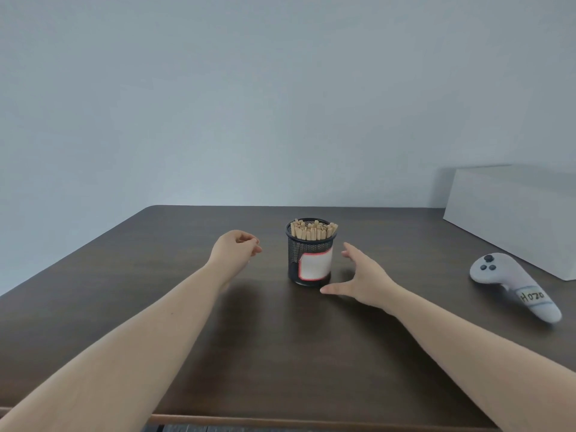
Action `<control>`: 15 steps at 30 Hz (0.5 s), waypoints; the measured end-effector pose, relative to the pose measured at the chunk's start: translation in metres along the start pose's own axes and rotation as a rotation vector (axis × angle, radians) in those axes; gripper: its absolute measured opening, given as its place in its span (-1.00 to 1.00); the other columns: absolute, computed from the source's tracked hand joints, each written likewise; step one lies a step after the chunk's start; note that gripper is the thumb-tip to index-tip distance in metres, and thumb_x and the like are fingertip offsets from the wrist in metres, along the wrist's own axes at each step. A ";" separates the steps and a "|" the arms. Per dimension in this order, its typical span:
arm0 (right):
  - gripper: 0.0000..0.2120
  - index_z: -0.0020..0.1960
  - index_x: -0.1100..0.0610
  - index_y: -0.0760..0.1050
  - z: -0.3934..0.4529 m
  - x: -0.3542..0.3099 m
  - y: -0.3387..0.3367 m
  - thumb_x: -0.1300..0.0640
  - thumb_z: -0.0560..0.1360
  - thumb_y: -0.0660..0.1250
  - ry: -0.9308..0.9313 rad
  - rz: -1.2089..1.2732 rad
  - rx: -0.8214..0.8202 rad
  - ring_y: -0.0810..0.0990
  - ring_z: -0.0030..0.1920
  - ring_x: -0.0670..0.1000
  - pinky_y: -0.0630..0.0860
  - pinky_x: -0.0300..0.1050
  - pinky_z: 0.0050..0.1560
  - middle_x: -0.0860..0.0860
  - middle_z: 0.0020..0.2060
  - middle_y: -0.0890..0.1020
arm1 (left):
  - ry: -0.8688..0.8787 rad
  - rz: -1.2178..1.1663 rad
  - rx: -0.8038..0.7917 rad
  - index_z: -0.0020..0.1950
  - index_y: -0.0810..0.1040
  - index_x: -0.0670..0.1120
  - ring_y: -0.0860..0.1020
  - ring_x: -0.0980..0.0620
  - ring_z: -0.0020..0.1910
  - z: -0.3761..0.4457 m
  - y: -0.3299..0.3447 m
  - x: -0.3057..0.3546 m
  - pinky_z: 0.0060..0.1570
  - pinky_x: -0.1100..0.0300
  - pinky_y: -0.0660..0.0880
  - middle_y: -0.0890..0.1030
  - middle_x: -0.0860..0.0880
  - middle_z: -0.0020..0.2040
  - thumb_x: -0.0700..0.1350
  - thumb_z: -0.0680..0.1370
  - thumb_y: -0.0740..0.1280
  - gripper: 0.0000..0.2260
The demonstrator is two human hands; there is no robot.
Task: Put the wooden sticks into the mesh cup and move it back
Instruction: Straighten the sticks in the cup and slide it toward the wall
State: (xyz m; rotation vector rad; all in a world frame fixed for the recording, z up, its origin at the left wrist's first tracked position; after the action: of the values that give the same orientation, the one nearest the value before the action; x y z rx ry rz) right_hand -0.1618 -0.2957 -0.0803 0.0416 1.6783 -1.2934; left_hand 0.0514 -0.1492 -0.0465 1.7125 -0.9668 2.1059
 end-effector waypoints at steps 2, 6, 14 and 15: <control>0.06 0.57 0.04 0.01 0.007 -0.002 0.003 -0.04 0.27 0.58 -0.008 0.027 -0.064 0.23 0.50 0.02 0.21 -0.01 0.46 -0.08 0.50 0.28 | -0.003 -0.001 0.004 -0.03 0.54 -0.08 0.61 -0.04 0.09 0.001 -0.001 0.000 0.17 0.03 0.49 0.66 -0.01 -0.16 -0.15 0.59 0.22 -0.89; -0.08 0.48 -0.03 0.19 0.020 -0.017 0.016 0.08 0.26 0.60 -0.059 0.177 -0.145 0.32 0.44 -0.01 0.22 -0.02 0.43 -0.12 0.38 0.42 | -0.005 -0.009 0.013 -0.06 0.53 -0.07 0.62 -0.04 0.09 0.001 -0.003 0.001 0.17 0.03 0.49 0.66 -0.02 -0.15 -0.15 0.59 0.22 -0.90; -0.20 0.36 0.06 0.32 0.028 -0.022 0.014 0.00 0.22 0.60 -0.022 0.211 0.105 0.49 0.28 0.03 0.46 -0.08 0.21 -0.06 0.24 0.53 | -0.019 0.014 0.021 -0.03 0.54 -0.08 0.62 -0.04 0.10 0.002 -0.007 -0.006 0.21 0.01 0.50 0.67 -0.04 -0.12 -0.15 0.59 0.22 -0.89; -0.20 0.33 0.06 0.33 0.027 -0.020 0.010 -0.06 0.20 0.60 -0.009 0.180 0.163 0.50 0.26 0.04 0.48 -0.05 0.19 -0.06 0.24 0.53 | -0.024 0.014 0.020 -0.04 0.53 -0.07 0.62 -0.04 0.10 0.002 -0.006 -0.008 0.19 0.02 0.49 0.67 -0.03 -0.13 -0.15 0.59 0.22 -0.89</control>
State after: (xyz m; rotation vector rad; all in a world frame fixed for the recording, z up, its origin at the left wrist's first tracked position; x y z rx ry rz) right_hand -0.1279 -0.3020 -0.0719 0.2777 1.5213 -1.2879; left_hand 0.0592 -0.1444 -0.0516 1.7495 -0.9709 2.1149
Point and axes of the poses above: each hand's wrist, its own z-axis towards the middle knuckle, its own y-axis out of the palm, x = y × z, the point moved 10 cm from there along z, towards the middle knuckle
